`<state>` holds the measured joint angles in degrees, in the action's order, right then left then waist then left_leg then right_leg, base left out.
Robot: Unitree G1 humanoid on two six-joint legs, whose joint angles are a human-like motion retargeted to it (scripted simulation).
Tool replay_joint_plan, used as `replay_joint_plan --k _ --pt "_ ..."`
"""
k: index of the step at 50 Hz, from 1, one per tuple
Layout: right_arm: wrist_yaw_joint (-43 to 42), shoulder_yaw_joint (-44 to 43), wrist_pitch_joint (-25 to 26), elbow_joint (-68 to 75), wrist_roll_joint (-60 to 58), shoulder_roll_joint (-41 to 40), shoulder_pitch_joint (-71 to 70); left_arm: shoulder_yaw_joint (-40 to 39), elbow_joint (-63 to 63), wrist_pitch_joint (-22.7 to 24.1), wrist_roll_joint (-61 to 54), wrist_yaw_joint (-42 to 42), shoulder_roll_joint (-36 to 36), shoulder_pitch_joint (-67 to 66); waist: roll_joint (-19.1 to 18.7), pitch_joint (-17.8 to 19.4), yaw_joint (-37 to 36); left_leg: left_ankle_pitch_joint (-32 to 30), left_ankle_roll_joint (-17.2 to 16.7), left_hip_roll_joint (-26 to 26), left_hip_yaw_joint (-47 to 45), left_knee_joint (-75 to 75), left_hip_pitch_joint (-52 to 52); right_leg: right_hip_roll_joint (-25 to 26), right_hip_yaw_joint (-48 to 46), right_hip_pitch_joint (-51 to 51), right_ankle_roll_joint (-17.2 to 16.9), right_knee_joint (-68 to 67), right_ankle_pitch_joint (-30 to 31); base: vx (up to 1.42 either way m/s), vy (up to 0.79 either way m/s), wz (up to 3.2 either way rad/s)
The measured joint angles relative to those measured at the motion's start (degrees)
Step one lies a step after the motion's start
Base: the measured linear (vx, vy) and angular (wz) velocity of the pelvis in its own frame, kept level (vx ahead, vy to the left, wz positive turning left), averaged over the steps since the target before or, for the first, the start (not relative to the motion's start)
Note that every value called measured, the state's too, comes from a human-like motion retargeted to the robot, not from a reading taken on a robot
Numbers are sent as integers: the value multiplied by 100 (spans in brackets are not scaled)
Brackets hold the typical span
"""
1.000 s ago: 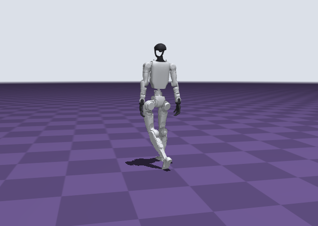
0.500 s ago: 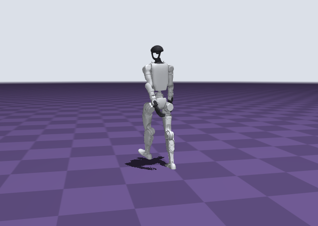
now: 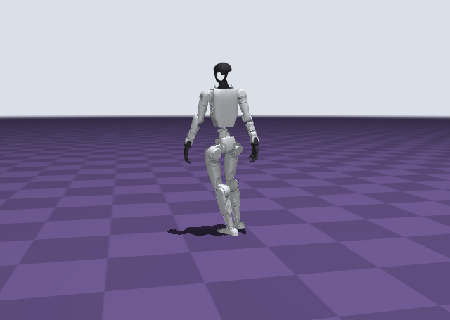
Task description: Walk run
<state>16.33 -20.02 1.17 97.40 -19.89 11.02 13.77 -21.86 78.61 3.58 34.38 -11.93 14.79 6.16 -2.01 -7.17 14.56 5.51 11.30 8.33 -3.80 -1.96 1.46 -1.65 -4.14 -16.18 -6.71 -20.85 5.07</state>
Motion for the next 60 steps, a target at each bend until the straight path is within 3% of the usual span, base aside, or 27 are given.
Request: replay_joint_plan --k 2,5,7,10,13,15,19,21,23,28,33,40,41,45,48,50,52,53,57,60 --pt "56 26 26 0 136 -28 30 60 -195 84 -35 -75 65 154 128 36 57 143 2 170 133 -22 -247 -237 -191 -169 162 743 -126 60 -18 67" --pt "184 152 13 0 132 -48 -9 141 -399 225 -147 -83 83 234 161 88 108 335 -16 237 289 -38 -604 -118 -162 -468 457 1688 -489 75 -27 40" --pt "233 240 -61 0 -42 -35 -104 172 -434 333 -213 -55 51 202 116 86 97 439 -58 207 312 -53 -761 -50 -443 -616 412 2161 -495 67 -26 8" --pt "163 329 -178 0 -350 -10 -310 192 -307 407 -139 -74 -53 102 73 84 215 540 -98 241 457 -175 -928 -53 -471 -716 435 2150 -500 74 -32 43" --pt "-65 251 -181 0 -545 0 -494 213 58 334 196 -138 -236 -81 -51 56 495 317 -260 149 552 -393 -1033 -206 -895 -606 795 1681 -407 73 -34 111" --pt "-199 190 -188 -12 -550 10 -536 237 352 241 471 -128 -366 -275 -127 34 754 -34 -440 46 661 -622 -1117 -284 -1165 -405 801 1705 127 84 -47 126" --pt "-313 145 -97 0 -280 10 -664 108 918 -148 1165 277 -733 -1017 -206 -163 496 -1813 -932 -26 529 -1707 -861 -17 156 -132 1017 1536 -104 86 -48 -1" --pt "-342 91 -41 0 -277 19 -841 26 1182 -289 1183 641 -926 -1421 -68 -188 341 -2686 -1102 -6 243 -2647 -489 -151 46 121 1133 1498 -282 76 -33 -38" --pt "-451 217 -62 0 -287 11 -1122 -115 1465 -319 1015 830 -1024 -1749 147 -200 258 -3356 -1014 -37 -239 -3588 -54 -314 -240 405 1247 1522 -436 67 -33 -46" --pt "-852 516 -163 -561 -437 -37 -1738 -493 1606 -597 1211 308 -1253 -2436 351 -95 251 -2240 -495 -455 -783 -4486 905 -297 -128 959 1307 1606 -834 62 -30 8" --pt "-955 757 -330 -1472 -597 -14 -2105 -666 1686 -639 1436 -89 -1278 -2799 451 56 -238 -1262 -629 -335 -619 -3488 1843 -27 -73 1405 1395 1744 -1148 56 -25 -55" --pt "-1015 798 -436 -1956 -503 140 -2444 -892 1675 -715 1378 -38 -1339 -2772 313 274 -757 -1065 -806 -548 -631 -310 2343 421 59 2105 1337 1841 -1679 69 -18 -35" --pt "-1007 794 -447 -1934 -471 152 -2446 -901 1659 -681 1321 -55 -1343 -2736 327 271 -835 -965 -974 -473 -551 49 2382 419 32 2203 1303 1847 -1751 72 -12 -42" --pt "-956 810 -474 -1658 -374 167 -2382 -853 1645 -554 1085 -138 -1296 -2490 360 239 -927 -805 -1163 -397 -507 472 2461 417 -81 2529 1135 1749 -1951 84 -7 -11" --pt "-828 868 -446 -1273 -487 152 -2216 -812 1609 -579 987 -105 -1198 -2232 399 188 -1122 -874 -919 -566 -934 -30 2285 349 -68 2747 854 1542 -1638 90 -4 -56" --pt "-722 848 -357 -1042 -708 138 -2001 -805 1529 -551 951 19 -1137 -2118 440 80 -1278 -1403 -824 -470 -755 6 2093 239 -56 2841 602 1351 -1105 105 -2 -59" --pt "-701 848 -234 -857 -976 85 -1702 -774 1479 -499 813 172 -1051 -2004 491 -196 -1143 -1382 -438 -371 -822 -124 2017 86 -160 2726 389 975 -181 101 -2 3" --pt "-723 917 -171 -760 -1067 43 -1554 -781 1471 -501 697 223 -992 -1931 472 -302 -1031 -1233 -410 -414 -792 -247 1998 26 -161 2617 285 666 373 96 -2 -1" --pt "-666 1190 -224 -365 -939 7 -1053 -539 1388 -546 276 334 -691 -1425 134 -167 -925 -925 -336 -710 -790 -276 1491 178 93 1947 112 -1200 1905 87 2 -22" --pt "-169 1170 -309 -254 -914 35 -803 -381 1193 -509 237 509 -439 -875 -97 -122 -741 -643 -388 -748 -596 -147 1072 220 -145 1308 196 -1996 1327 71 0 25"
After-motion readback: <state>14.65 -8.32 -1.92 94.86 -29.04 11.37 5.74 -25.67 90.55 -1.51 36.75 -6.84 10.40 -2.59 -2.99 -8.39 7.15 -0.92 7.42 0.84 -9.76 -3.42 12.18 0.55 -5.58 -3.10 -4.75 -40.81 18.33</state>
